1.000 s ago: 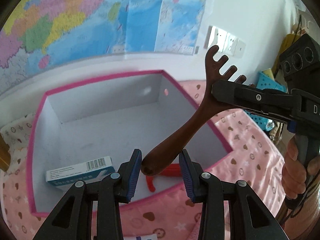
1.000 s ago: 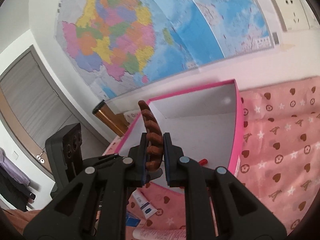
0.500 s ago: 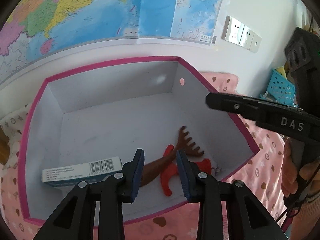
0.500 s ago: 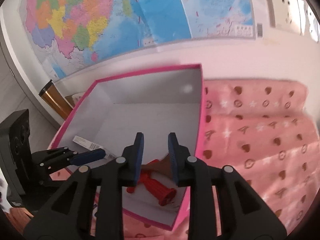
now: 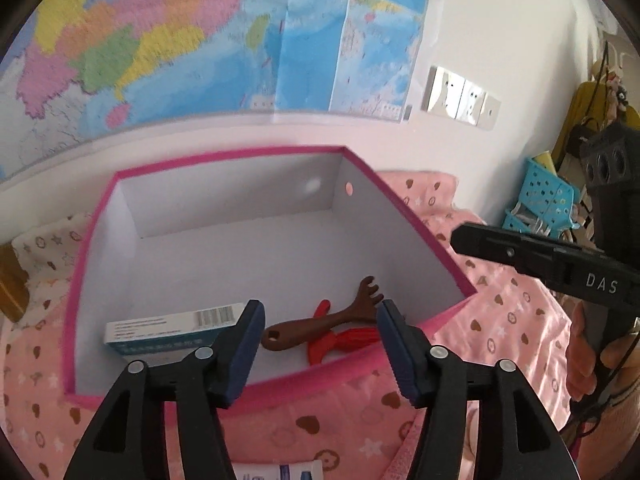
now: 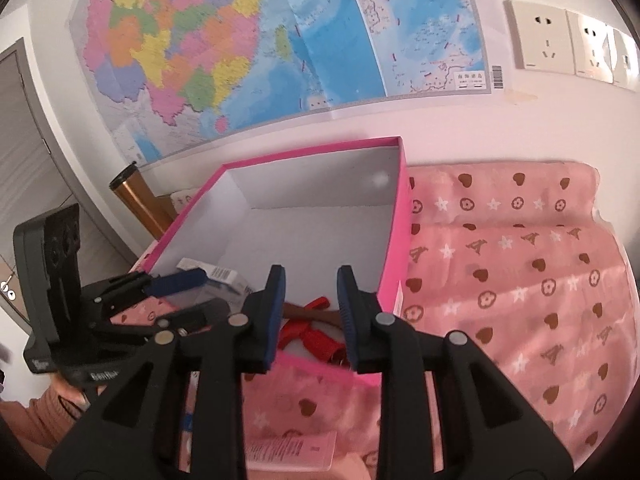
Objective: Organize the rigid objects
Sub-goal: 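Move both tools back toward the remaining tubes and tape roll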
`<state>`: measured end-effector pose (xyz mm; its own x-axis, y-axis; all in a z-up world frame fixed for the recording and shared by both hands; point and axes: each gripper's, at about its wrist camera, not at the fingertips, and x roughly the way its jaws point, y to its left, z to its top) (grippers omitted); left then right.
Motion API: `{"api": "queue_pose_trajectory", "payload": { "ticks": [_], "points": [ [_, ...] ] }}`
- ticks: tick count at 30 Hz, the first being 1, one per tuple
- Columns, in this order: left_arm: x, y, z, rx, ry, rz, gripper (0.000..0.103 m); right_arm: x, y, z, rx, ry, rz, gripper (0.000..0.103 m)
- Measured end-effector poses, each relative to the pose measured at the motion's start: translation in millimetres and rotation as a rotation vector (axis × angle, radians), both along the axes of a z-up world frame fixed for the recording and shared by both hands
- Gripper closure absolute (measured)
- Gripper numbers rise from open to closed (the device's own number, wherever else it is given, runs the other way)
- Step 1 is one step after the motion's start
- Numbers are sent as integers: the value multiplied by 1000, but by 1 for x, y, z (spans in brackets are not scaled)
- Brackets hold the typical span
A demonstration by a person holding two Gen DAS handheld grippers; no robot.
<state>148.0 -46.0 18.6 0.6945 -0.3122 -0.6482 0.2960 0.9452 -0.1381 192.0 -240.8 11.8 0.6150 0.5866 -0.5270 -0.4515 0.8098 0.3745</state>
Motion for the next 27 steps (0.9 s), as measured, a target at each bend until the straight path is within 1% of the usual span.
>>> {"api": "queue_pose_trajectory", "payload": {
  "ticks": [2,4,7,10,12,15,17,19,21,23,27],
  "points": [
    [-10,2,5,-1,-22,-1,40,-8,-5,-1,9,-2,7,68],
    [-20,4,7,-8,-37,-7,37,-16,-9,-3,14,-3,12,65],
    [-35,7,6,4,-48,-6,36,-27,-13,-10,7,6,17,65],
    [-49,16,4,11,-63,26,36,-37,-17,-19,6,21,16,65],
    [-58,29,2,-24,-55,36,36,-43,-19,-23,13,31,22,65],
    [-69,51,-1,-63,-44,89,36,-51,-17,-28,14,37,32,65],
    [-75,60,-2,-79,-40,120,36,-56,-15,-31,22,40,52,65],
    [-84,65,-3,-89,-43,125,36,-60,-12,-34,17,37,55,64],
    [-92,65,-5,-82,-44,118,36,-63,-11,-39,8,42,53,63],
    [-100,60,-8,-82,-38,86,36,-66,-12,-45,1,56,52,61],
    [-112,41,-19,-98,0,-8,36,-73,-20,-60,-21,96,24,58]
  ]
}}
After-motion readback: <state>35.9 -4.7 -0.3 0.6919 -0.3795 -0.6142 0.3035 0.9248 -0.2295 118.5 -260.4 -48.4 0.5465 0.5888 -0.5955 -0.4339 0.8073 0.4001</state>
